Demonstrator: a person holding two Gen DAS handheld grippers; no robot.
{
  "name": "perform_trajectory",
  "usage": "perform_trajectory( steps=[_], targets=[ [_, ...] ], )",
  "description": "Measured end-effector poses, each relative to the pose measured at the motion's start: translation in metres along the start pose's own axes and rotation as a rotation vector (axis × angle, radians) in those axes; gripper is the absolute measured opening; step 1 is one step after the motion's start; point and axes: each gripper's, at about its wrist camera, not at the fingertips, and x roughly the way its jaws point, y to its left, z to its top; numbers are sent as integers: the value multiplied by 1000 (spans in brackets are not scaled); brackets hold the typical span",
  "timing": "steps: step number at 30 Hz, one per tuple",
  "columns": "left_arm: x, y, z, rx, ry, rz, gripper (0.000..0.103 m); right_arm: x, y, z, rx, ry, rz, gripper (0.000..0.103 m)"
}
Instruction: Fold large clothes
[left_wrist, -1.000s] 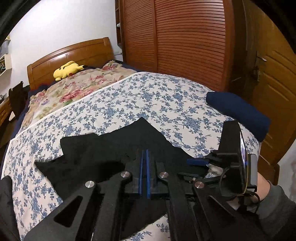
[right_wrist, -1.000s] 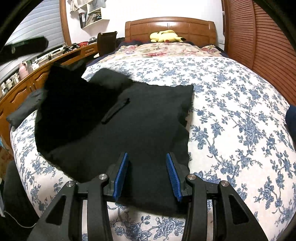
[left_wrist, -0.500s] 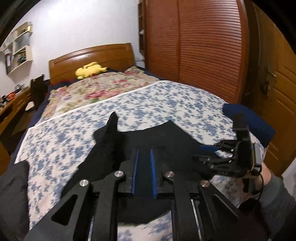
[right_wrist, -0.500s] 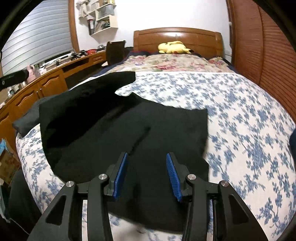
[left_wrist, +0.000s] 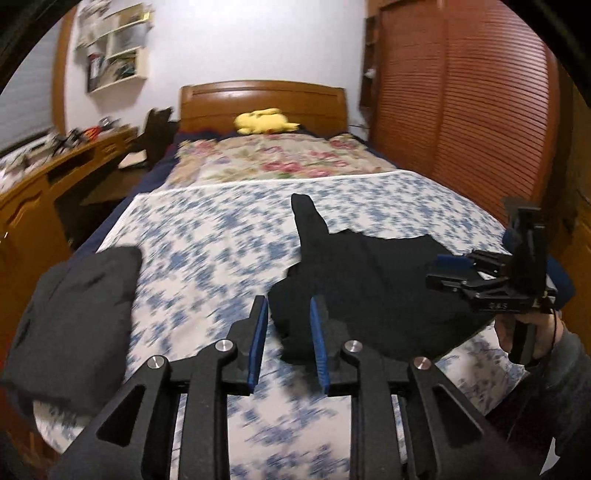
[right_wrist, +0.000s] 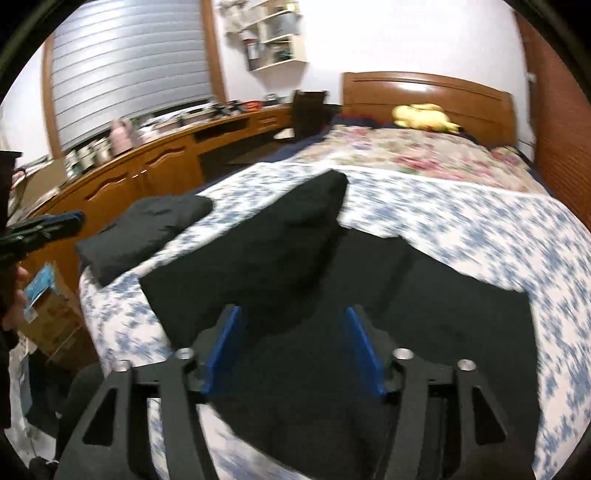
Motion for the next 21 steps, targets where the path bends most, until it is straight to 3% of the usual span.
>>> perform_trajectory(
  steps=[9, 13, 16, 18, 20, 21],
  targets=[
    [-8, 64, -36, -63, 35, 75, 28, 82, 101, 9, -223, 162, 146, 75],
    [-11, 79, -44, -77, 43, 95, 28, 122, 124, 8, -293, 246, 159, 75],
    [-12, 85, -48, -87, 46, 99, 28, 156, 132, 9, -340, 321, 114, 75],
    [-11, 84, -48, -88, 48, 97, 28, 166, 127, 12, -365, 326, 81, 63],
    [-9, 80, -48, -84, 50, 92, 28, 166, 124, 17, -340, 318, 131, 24],
    [-8, 77, -47, -81, 49, 87, 28, 158, 121, 20, -336, 297, 126, 16]
  ],
)
